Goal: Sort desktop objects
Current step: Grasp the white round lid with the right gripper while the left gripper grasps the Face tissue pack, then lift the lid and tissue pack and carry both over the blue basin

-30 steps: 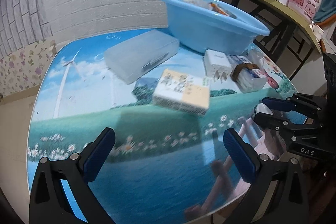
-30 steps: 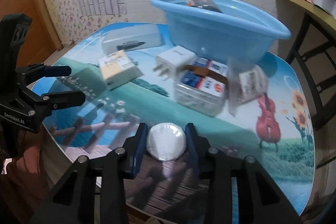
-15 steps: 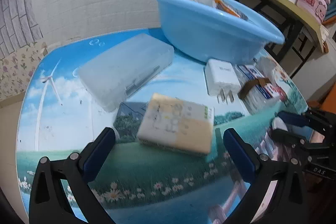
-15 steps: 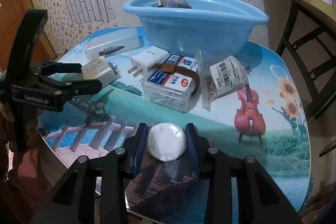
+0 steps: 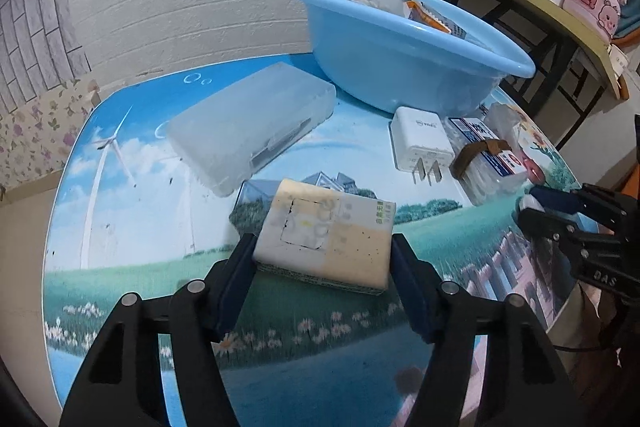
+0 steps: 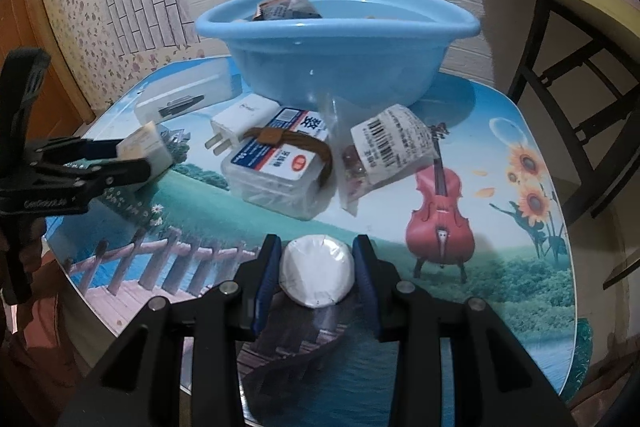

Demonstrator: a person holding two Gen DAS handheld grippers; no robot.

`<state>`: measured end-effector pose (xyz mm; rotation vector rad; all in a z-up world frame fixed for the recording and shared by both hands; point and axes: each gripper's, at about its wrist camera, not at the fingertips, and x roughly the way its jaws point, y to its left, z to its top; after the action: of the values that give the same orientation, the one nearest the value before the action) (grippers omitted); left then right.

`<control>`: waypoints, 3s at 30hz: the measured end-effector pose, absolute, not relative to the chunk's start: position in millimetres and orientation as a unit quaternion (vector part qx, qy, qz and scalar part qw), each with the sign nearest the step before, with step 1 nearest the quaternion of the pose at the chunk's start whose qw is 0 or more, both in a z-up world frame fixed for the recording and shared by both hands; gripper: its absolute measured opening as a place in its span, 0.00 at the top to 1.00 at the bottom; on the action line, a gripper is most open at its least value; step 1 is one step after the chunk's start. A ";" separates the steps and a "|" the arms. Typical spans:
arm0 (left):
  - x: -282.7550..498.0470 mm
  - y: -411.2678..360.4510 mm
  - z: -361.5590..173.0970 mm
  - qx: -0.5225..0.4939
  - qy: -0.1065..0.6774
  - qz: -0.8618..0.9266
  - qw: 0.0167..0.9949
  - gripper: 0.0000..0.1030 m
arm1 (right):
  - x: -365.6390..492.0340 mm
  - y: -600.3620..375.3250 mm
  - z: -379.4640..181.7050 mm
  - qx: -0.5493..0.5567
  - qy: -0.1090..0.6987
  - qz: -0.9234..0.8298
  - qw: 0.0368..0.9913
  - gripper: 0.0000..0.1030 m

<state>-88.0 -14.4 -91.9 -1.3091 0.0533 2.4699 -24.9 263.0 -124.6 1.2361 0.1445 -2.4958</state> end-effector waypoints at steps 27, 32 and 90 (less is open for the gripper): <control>-71.9 -15.5 -96.0 -0.441 0.053 0.884 0.146 0.37 | -27.1 269.8 -122.2 0.430 0.055 -0.885 0.170 0.64; -70.2 -16.3 -97.3 -0.433 0.055 0.888 0.145 0.36 | -20.6 273.8 -117.0 0.414 0.058 -0.891 0.178 0.62; -120.2 30.4 -4.9 -0.350 0.009 0.915 0.199 0.37 | -73.7 274.2 -45.8 0.317 0.012 -0.922 0.220 0.64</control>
<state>-120.2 30.4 -4.9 -0.9803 0.0262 2.5601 -73.7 274.2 -45.8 0.8775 0.0328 -2.5505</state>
